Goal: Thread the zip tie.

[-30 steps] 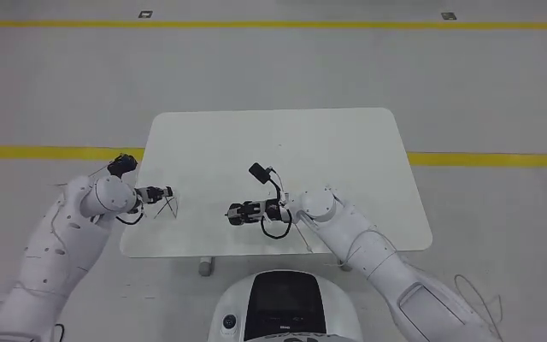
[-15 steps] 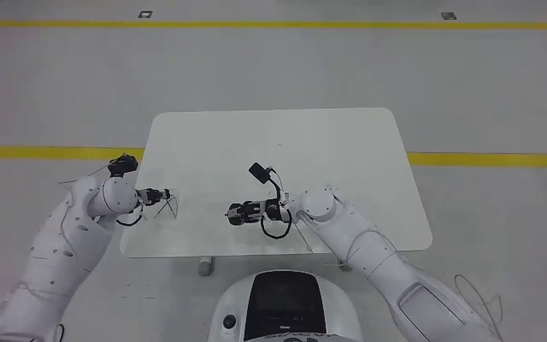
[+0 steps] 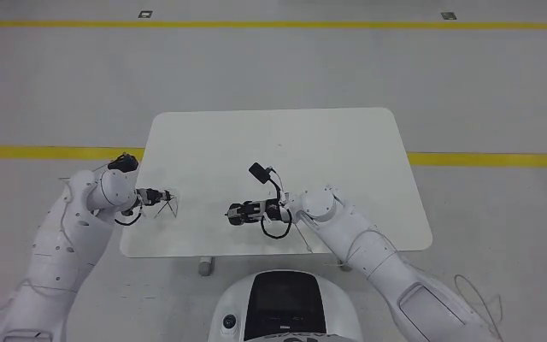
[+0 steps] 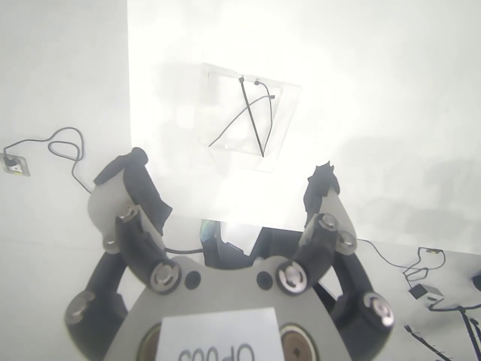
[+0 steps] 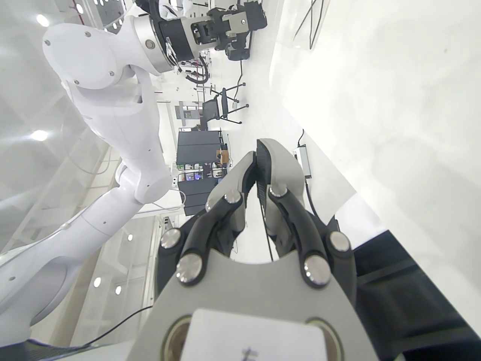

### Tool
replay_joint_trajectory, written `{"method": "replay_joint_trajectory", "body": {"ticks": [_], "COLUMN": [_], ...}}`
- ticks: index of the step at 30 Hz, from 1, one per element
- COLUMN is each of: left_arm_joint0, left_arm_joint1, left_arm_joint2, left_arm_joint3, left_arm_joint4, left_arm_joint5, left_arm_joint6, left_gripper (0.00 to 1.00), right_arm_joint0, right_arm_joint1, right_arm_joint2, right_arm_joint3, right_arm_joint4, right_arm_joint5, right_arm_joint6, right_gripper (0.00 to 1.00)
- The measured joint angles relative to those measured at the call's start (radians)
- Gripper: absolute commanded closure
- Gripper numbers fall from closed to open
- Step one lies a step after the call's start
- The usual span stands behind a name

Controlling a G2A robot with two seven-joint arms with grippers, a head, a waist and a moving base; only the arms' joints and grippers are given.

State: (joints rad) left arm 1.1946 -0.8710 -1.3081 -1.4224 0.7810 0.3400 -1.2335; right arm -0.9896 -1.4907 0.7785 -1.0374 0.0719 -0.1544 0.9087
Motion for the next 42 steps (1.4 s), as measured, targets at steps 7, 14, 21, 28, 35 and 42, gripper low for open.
{"method": "replay_joint_trajectory", "body": {"ticks": [7, 14, 21, 28, 35, 42], "left_arm_joint0": [0.006, 0.010, -0.022, -0.037, -0.056, -0.111], "left_arm_joint1": [-0.002, -0.021, -0.049, -0.073, -0.098, -0.125], "left_arm_joint2": [0.000, -0.021, -0.004, -0.011, -0.024, 0.028], "left_arm_joint3": [0.009, -0.013, 0.032, 0.053, 0.105, 0.192], "left_arm_joint4": [-0.010, -0.029, 0.005, 0.044, 0.076, 0.063], "left_arm_joint5": [0.000, 0.000, 0.000, 0.000, 0.000, 0.000], "left_arm_joint6": [0.023, -0.026, -0.065, -0.081, -0.072, -0.065], "left_gripper": [0.00, 0.00, 0.62, 0.80, 0.84, 0.84], "right_arm_joint0": [0.000, 0.000, 0.000, 0.000, 0.000, 0.000], "right_arm_joint1": [0.000, 0.000, 0.000, 0.000, 0.000, 0.000], "right_arm_joint2": [0.000, 0.000, 0.000, 0.000, 0.000, 0.000], "right_arm_joint3": [0.000, 0.000, 0.000, 0.000, 0.000, 0.000], "right_arm_joint4": [0.000, 0.000, 0.000, 0.000, 0.000, 0.000], "right_arm_joint5": [0.000, 0.000, 0.000, 0.000, 0.000, 0.000], "right_arm_joint6": [0.000, 0.000, 0.000, 0.000, 0.000, 0.000], "right_gripper": [1.00, 1.00, 1.00, 1.00, 1.00, 1.00]}}
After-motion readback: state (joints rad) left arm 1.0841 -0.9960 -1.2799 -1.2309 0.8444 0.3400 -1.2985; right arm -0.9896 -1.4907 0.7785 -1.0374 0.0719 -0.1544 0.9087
